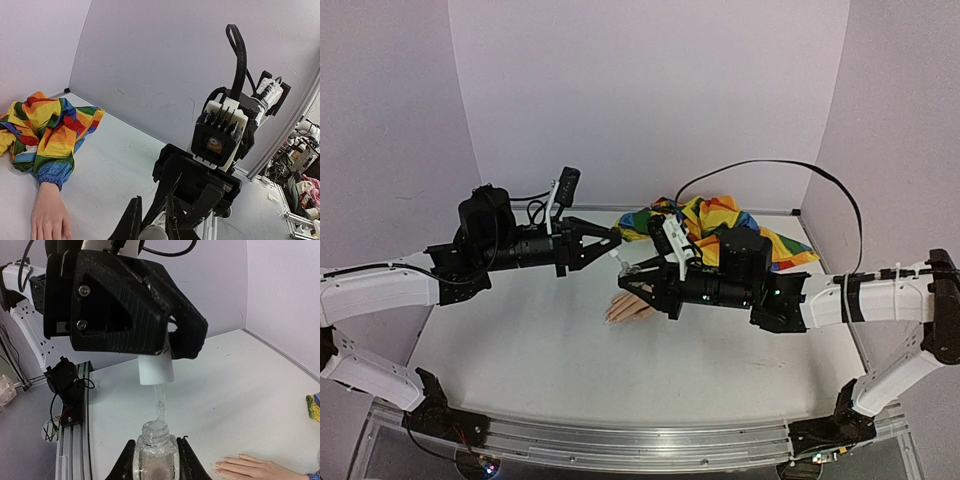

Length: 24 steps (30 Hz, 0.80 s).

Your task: Paint the nails

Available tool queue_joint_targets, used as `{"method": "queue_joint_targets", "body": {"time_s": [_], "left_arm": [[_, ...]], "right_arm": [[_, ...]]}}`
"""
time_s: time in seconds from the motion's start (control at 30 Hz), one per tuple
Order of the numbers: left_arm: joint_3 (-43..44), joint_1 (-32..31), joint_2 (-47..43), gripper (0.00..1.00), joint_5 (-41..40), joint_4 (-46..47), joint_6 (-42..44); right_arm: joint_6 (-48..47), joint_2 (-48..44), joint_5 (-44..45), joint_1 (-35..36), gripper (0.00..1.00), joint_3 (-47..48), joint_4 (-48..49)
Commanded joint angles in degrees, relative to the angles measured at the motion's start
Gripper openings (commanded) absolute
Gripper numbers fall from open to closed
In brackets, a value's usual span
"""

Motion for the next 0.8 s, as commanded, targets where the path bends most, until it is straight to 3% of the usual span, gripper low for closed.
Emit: {"method": "queue_joint_targets", "body": {"time_s": [0.0,0.77], "left_arm": [[1.66,-0.07,-1.45,0.00,0.81,1.21,0.64],[0.90,-0.16,-0.81,0.00,2.19,1.15,0.13]], "right_arm": [[-0.14,0.25,-0.15,0.43,0.00,1.39,4.82],[-0.22,0.45,0.63,0.62,0.00,2.33,6.39]]}}
